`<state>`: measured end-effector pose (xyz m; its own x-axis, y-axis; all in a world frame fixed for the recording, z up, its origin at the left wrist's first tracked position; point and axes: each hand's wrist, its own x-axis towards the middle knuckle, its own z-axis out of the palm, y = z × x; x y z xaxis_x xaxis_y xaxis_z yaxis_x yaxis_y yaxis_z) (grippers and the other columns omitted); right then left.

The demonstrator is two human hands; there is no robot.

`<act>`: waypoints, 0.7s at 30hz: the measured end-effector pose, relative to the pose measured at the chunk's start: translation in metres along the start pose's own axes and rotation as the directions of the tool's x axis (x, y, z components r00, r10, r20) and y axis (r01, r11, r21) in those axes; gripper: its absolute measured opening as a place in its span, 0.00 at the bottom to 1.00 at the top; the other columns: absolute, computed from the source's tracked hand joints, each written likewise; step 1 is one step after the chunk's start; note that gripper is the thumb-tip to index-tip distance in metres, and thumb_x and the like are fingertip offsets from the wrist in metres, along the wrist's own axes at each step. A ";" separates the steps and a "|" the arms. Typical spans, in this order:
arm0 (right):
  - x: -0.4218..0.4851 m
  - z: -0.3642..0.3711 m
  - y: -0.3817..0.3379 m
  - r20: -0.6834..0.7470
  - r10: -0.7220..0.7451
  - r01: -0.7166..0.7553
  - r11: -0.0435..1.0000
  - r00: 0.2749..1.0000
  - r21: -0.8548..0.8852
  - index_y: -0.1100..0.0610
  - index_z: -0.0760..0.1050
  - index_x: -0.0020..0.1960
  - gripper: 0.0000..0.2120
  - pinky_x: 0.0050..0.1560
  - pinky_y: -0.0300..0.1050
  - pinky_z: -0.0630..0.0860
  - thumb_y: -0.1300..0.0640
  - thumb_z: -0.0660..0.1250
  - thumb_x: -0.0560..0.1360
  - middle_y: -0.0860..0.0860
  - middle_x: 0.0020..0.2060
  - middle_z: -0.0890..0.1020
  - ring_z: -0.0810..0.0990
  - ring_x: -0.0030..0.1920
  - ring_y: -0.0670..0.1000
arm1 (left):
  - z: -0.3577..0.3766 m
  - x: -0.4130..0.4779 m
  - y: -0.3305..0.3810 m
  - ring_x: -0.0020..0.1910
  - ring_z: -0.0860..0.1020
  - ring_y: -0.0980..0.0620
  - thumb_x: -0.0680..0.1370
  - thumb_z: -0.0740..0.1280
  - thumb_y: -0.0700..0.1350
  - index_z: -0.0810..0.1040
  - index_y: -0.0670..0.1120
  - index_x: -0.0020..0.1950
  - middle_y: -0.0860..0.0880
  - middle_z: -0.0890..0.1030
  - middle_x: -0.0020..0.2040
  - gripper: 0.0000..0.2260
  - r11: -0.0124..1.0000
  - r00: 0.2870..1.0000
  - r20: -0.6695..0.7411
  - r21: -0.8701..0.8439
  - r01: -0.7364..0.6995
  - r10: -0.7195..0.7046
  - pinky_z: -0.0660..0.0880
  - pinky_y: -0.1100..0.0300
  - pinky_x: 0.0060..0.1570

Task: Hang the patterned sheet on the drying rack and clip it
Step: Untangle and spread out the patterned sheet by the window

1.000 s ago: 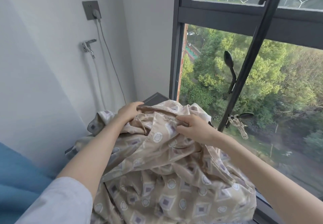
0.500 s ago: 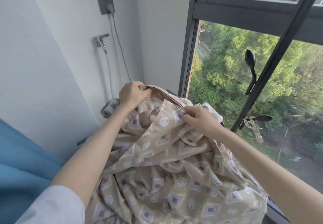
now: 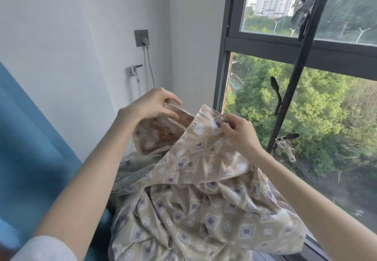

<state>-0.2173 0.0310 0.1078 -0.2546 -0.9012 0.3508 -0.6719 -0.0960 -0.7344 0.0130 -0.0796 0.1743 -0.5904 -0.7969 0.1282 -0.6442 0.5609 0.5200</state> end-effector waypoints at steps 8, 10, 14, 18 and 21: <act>-0.048 -0.008 -0.016 0.146 -0.120 0.136 0.985 0.982 -0.105 0.44 0.63 0.62 0.25 0.35 0.46 0.79 0.44 0.69 0.69 0.41 0.38 0.84 0.82 0.35 0.45 | 0.003 -0.030 0.034 0.41 0.77 0.53 0.72 0.72 0.46 0.84 0.50 0.46 0.55 0.79 0.42 0.04 0.967 0.884 -0.393 0.071 -0.246 0.254 0.71 0.64 0.42; -0.048 -0.005 -0.019 0.144 -0.063 0.046 0.992 0.988 0.117 0.42 0.56 0.70 0.33 0.36 0.46 0.81 0.48 0.71 0.71 0.43 0.42 0.84 0.83 0.39 0.43 | 0.004 -0.037 0.052 0.39 0.78 0.52 0.71 0.74 0.44 0.84 0.49 0.45 0.55 0.80 0.41 0.04 0.947 0.873 -0.392 -0.018 -0.322 0.290 0.69 0.70 0.39; -0.042 -0.009 -0.037 -0.022 -0.135 0.123 0.948 0.991 -0.293 0.47 0.71 0.54 0.09 0.34 0.50 0.78 0.45 0.62 0.76 0.49 0.35 0.84 0.81 0.35 0.54 | 0.008 -0.051 0.083 0.39 0.79 0.53 0.70 0.75 0.44 0.84 0.50 0.44 0.54 0.81 0.41 0.04 0.901 0.821 -0.418 -0.013 -0.434 0.389 0.72 0.67 0.39; -0.048 -0.023 -0.041 -0.160 -0.167 0.112 0.946 0.973 -0.303 0.56 0.71 0.40 0.12 0.28 0.44 0.68 0.52 0.60 0.79 0.51 0.29 0.78 0.75 0.31 0.56 | 0.018 -0.065 0.076 0.37 0.75 0.58 0.71 0.73 0.43 0.83 0.49 0.47 0.55 0.80 0.42 0.06 0.914 0.782 -0.483 0.121 -0.386 0.394 0.70 0.67 0.39; -0.049 -0.031 -0.035 -0.195 -0.101 0.057 0.974 0.976 -0.218 0.52 0.69 0.39 0.09 0.26 0.41 0.61 0.56 0.59 0.79 0.48 0.28 0.75 0.72 0.29 0.51 | 0.041 -0.075 0.039 0.41 0.74 0.54 0.72 0.70 0.46 0.82 0.51 0.52 0.53 0.80 0.45 0.10 0.964 0.813 -0.521 0.185 -0.189 0.259 0.72 0.59 0.42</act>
<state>-0.2022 0.0916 0.1343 -0.3160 -0.7872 0.5295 -0.8211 -0.0527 -0.5684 0.0124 0.0112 0.1508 -0.3942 -0.6197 0.6787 -0.6000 0.7329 0.3207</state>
